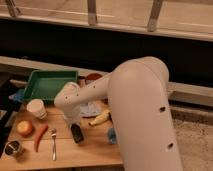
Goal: Wipe tray with eraser
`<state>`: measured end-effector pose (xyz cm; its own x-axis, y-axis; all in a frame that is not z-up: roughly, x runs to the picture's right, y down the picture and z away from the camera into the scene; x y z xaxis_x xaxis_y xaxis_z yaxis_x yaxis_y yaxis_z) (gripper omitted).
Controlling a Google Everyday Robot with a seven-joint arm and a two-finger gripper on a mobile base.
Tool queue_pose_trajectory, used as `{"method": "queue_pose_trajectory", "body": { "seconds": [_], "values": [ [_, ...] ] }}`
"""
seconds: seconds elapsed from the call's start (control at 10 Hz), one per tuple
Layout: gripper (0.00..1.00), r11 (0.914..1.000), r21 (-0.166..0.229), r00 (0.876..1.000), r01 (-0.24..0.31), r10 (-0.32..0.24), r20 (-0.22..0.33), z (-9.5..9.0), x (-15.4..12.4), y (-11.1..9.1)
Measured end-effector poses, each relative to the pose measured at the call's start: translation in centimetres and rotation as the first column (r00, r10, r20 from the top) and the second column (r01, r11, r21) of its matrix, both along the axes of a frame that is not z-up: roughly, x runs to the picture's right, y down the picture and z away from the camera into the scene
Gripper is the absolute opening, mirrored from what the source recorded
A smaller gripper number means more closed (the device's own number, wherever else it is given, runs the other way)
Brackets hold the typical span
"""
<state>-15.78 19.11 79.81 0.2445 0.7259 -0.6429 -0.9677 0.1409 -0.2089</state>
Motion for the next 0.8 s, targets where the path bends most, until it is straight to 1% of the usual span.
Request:
{"method": "queue_pose_trajectory", "body": {
  "seconds": [0.2,0.3,0.4,0.5,0.6,0.7,0.8],
  "values": [
    [0.0,0.999,0.043,0.998,0.009,-0.007,-0.061,-0.7,2.2,-4.7],
    [0.0,0.9981,0.06,0.997,0.012,-0.007,-0.082,-1.0,3.1,-6.7],
    [0.0,0.9956,0.092,0.995,0.014,-0.004,-0.101,-1.3,4.1,-9.9],
    [0.0,0.9933,0.115,0.994,0.01,0.003,-0.109,-1.6,4.7,-12.0],
    [0.0,0.9881,0.154,0.994,0.001,0.017,-0.112,-1.9,5.0,-15.0],
    [0.0,0.983,0.183,0.994,-0.01,0.03,-0.108,-2.2,4.9,-17.1],
    [0.0,0.9818,0.19,0.994,-0.011,0.032,-0.108,-2.3,4.9,-17.5]
  ]
}}
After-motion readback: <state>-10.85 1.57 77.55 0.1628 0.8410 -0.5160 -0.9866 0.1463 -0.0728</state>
